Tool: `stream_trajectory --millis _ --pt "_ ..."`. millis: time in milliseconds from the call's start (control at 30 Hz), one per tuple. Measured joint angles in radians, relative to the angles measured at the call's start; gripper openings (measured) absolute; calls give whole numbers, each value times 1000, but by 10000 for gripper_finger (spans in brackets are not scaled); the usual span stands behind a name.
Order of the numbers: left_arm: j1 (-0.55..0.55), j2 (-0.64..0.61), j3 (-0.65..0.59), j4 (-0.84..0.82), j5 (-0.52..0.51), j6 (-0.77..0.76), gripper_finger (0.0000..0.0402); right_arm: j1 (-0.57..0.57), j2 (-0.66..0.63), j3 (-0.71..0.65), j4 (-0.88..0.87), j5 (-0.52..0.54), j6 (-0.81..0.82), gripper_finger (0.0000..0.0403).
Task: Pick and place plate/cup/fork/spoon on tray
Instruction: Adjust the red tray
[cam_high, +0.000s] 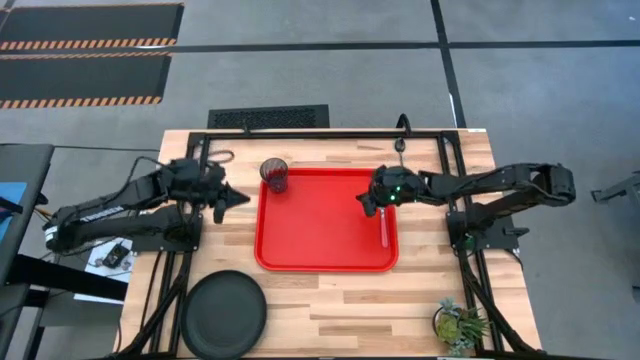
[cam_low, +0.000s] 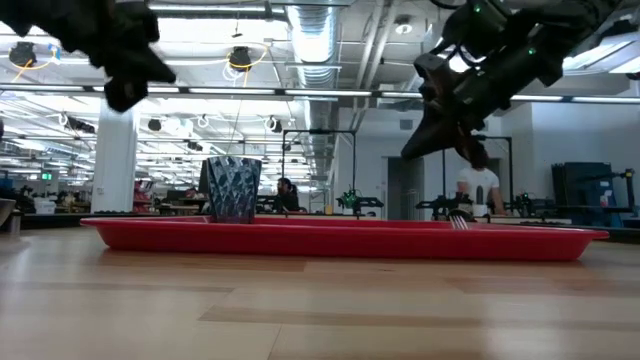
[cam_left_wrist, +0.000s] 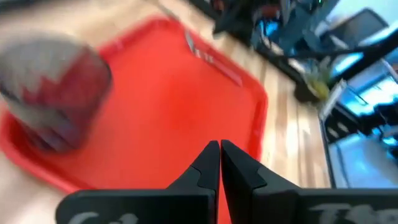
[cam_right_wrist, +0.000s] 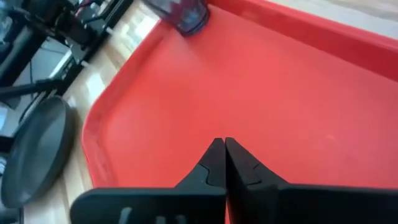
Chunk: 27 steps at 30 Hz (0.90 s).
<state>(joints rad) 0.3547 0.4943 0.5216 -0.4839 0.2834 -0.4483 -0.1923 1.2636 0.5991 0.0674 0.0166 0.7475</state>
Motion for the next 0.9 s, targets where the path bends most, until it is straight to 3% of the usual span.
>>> stream_trajectory --millis 100,300,567,700,900 --pt "-94 2 -41 -1 -54 -40 0 26 -11 0 -7 10 -1 6" --pt "-334 59 -46 52 -258 -162 0 33 -74 0 -7 -16 -52 6" --pt "-648 258 -41 96 -467 -385 0 36 -157 0 -16 -17 -137 6" --pt "-731 375 14 91 -508 -400 0 54 -172 0 -43 -2 -144 5" --pt "-747 518 119 71 -516 -384 0 102 -172 0 -82 85 -111 5"
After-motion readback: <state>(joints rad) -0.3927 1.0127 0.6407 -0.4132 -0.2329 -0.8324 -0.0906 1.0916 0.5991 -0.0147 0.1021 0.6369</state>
